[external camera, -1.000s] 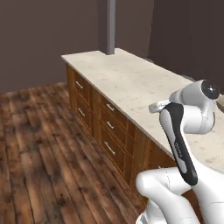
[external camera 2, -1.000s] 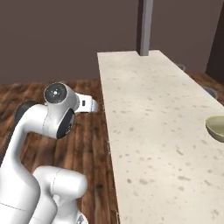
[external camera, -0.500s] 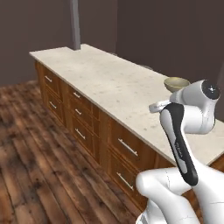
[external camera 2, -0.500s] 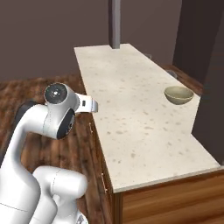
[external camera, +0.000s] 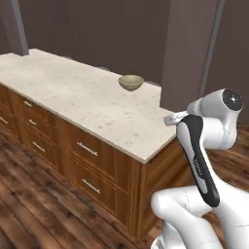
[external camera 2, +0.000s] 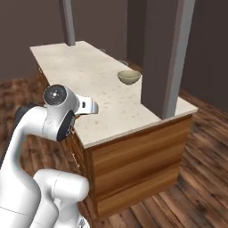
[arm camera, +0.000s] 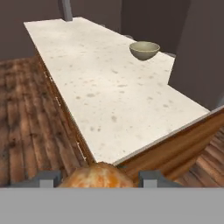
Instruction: Retrieve the tangerine and orange from the fridge and place them into the bowl on the dining table.
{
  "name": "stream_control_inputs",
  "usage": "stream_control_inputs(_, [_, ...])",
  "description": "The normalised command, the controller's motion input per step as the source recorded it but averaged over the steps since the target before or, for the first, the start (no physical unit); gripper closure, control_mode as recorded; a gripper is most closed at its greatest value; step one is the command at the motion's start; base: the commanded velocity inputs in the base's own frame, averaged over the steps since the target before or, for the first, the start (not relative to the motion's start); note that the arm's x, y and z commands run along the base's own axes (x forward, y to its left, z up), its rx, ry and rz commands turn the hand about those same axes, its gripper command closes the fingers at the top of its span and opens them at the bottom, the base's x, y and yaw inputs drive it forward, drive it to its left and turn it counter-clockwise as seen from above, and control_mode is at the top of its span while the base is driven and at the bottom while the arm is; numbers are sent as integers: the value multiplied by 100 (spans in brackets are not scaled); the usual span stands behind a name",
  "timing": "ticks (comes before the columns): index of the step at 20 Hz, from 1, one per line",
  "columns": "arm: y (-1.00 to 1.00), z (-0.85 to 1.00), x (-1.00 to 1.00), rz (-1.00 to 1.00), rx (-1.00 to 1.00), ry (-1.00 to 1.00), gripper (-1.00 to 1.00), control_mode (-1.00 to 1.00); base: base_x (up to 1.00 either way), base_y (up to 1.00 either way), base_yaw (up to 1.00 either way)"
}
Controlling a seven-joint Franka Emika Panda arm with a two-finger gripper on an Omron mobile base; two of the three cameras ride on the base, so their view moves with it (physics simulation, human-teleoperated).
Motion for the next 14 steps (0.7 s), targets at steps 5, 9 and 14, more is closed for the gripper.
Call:
stream_control_inputs(5, [0,0,0,0,0,0,100,100,-4,-28,-55])
stream_control_inputs(9, [0,0,0,0,0,0,100,100,49,-2,-55])
stream_control_inputs(14, [0,0,0,0,0,0,100,100,73,-2,-52])
